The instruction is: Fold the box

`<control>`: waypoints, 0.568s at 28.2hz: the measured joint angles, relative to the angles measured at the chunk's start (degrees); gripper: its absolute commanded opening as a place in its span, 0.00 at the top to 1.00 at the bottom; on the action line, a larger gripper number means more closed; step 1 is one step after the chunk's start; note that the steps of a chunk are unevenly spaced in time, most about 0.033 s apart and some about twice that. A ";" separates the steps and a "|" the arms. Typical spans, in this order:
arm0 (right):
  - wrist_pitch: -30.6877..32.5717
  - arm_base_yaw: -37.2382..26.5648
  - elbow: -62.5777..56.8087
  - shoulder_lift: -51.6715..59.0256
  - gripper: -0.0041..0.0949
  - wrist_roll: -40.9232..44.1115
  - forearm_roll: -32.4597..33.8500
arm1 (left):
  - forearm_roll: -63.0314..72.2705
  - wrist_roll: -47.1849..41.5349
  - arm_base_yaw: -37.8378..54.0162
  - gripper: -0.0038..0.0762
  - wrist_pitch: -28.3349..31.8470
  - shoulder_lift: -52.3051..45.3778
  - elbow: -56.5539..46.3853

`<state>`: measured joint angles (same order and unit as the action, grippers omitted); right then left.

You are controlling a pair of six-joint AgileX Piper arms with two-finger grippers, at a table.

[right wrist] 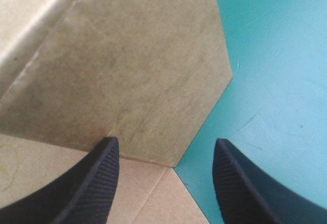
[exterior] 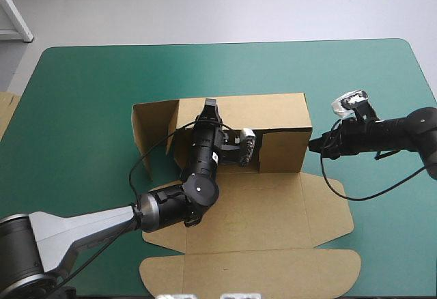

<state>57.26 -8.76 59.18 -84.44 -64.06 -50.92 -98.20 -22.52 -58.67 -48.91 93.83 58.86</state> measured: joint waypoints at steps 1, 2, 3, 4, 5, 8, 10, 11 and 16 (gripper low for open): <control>0.14 0.41 0.00 0.00 0.41 -0.08 0.17 | 0.19 0.00 0.00 0.96 -0.27 0.00 0.00; 0.15 1.01 0.00 0.07 0.41 -0.22 0.36 | 0.37 0.06 0.00 0.96 -0.63 0.00 0.00; 0.15 1.55 0.00 0.07 0.41 -0.22 0.48 | 0.51 0.06 0.05 0.96 -0.88 0.00 0.00; 0.15 1.97 0.00 0.20 0.41 -0.22 0.62 | 0.67 0.06 0.05 0.96 -1.03 0.00 0.00; 0.21 2.65 0.00 0.27 0.41 -0.22 0.71 | 0.80 0.06 0.05 0.96 -1.45 -0.04 -0.05; 1.08 4.61 0.00 0.57 0.41 1.34 2.12 | 1.38 0.06 0.10 0.96 -2.41 -0.04 -0.05; 1.54 5.66 0.00 0.81 0.41 2.31 3.55 | 1.50 0.06 0.17 0.96 -2.64 -0.04 -0.05; 1.60 6.26 0.00 1.13 0.41 2.80 4.38 | 1.56 0.06 0.17 0.96 -2.73 -0.04 -0.05; 1.67 9.10 -0.11 3.90 0.41 7.29 9.58 | 1.56 0.06 0.17 0.96 -2.59 -0.04 -0.05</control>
<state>58.93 0.34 59.07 -80.55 -56.77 -41.34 -96.64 -22.47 -58.50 -51.50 93.79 58.82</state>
